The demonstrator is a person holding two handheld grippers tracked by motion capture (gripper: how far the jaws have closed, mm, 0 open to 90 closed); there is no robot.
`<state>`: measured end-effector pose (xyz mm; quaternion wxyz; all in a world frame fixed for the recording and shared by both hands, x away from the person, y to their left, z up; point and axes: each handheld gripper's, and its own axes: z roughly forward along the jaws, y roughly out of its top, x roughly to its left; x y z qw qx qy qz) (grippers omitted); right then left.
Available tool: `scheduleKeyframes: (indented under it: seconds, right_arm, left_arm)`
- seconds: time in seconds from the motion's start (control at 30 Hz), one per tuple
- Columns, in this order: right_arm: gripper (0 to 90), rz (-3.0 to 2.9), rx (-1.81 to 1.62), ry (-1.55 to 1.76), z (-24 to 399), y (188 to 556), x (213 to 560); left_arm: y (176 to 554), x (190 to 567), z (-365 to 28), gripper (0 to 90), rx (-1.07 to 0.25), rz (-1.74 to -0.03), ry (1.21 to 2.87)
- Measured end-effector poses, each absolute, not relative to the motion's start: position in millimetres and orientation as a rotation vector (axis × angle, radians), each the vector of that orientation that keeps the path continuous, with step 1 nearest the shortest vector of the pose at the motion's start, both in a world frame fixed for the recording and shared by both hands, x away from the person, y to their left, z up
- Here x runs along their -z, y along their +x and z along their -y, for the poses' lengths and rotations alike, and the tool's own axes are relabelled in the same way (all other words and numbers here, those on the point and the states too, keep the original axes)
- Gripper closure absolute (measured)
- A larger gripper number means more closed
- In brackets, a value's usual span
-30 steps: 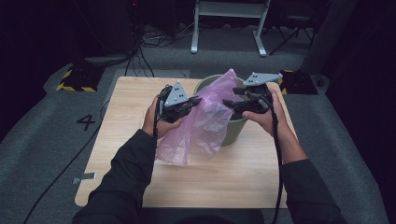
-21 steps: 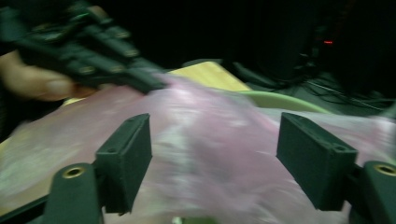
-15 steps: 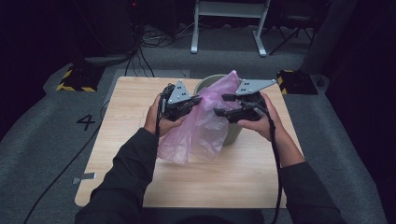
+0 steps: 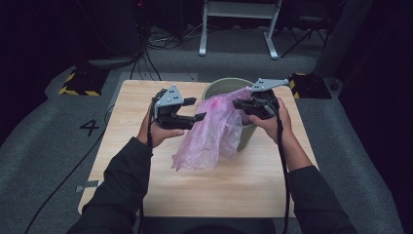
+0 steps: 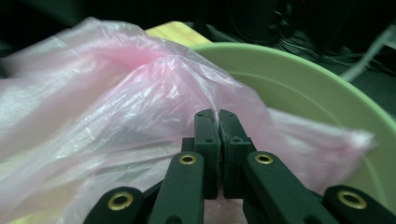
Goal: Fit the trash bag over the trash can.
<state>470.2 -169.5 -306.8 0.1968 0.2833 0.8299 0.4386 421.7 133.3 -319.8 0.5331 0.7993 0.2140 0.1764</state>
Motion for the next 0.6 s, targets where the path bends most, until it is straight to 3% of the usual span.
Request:
scheduleKeyframes:
  seconds: [0.47,0.53,0.6]
  right_arm:
    - [84.9,-2.284,-1.118,0.944,193.6,488.0,317.4]
    - [83.9,-2.286,-1.128,0.952,195.7,488.9,318.3]
    - [80.9,-2.285,-1.108,0.956,197.7,490.2,319.7]
  left_arm:
    - [378.7,342.2,-136.7,30.4,-0.332,-0.407,1.92]
    - [378.7,348.0,-132.3,31.5,-0.326,-0.409,1.939]
    - [379.8,353.4,-128.3,40.4,-0.345,-0.4,1.955]
